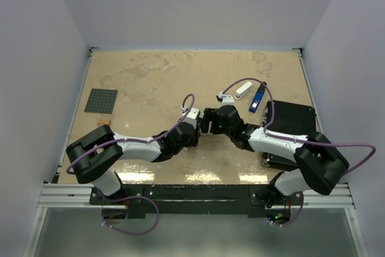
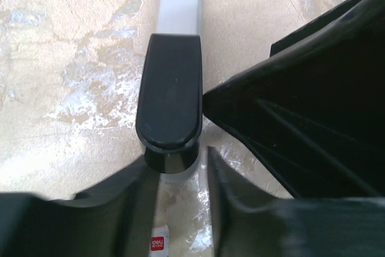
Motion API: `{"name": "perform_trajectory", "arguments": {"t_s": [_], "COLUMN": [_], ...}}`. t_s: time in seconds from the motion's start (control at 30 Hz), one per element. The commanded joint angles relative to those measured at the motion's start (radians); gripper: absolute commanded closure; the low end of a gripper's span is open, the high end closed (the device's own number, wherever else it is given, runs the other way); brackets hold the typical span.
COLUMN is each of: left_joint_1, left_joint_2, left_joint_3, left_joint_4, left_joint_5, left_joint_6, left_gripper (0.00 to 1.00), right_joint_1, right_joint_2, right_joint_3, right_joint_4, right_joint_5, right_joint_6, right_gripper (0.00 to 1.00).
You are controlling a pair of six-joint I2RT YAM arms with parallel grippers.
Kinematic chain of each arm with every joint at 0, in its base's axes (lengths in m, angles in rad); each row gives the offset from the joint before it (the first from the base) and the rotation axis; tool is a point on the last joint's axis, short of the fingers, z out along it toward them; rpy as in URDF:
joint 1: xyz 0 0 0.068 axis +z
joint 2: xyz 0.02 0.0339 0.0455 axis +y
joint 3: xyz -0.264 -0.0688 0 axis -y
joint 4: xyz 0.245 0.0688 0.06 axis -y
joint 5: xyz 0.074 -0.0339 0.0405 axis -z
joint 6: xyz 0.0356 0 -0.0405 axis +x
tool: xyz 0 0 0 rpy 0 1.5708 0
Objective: Load the staples into the stapler
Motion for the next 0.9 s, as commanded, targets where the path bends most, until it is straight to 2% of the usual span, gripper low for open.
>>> {"name": "perform_trajectory", "arguments": {"t_s": [0.0, 0.17, 0.37, 0.47, 0.63, 0.87], "left_joint_1": [-0.006, -0.006, -0.006, -0.004, 0.019, 0.092], "left_joint_2": [-0.022, -0.034, -0.087, -0.118, -0.089, 0.027], "left_joint_3": [-0.009, -0.003, 0.042, 0.083, 0.243, 0.44], "left_joint_4": [0.028, -0.012, -0.153, -0.247, -0.515, -0.696], "left_joint_5": [0.004, 0.018, 0.01, 0.009, 0.035, 0.145], "left_joint_6": [-0.009, -0.017, -0.035, -0.02, 0.006, 0.056], "left_gripper": [0.53, 0.37, 0.16, 0.16, 0.17, 0.27], "right_joint_1": [0.004, 0.002, 0.001, 0.002, 0.002, 0.001], "right_joint_2": [-0.072, -0.11, -0.179, -0.225, -0.285, -0.337], "right_joint_3": [-0.005, -0.014, -0.002, 0.016, 0.053, 0.062], "right_joint_4": [0.031, 0.011, -0.049, -0.109, -0.259, -0.339], "right_joint_5": [0.035, 0.066, 0.107, 0.165, 0.304, 0.357], "right_joint_6": [0.031, 0.039, 0.046, 0.053, 0.091, 0.114], "right_gripper": [0.24, 0.24, 0.24, 0.24, 0.24, 0.24]}}
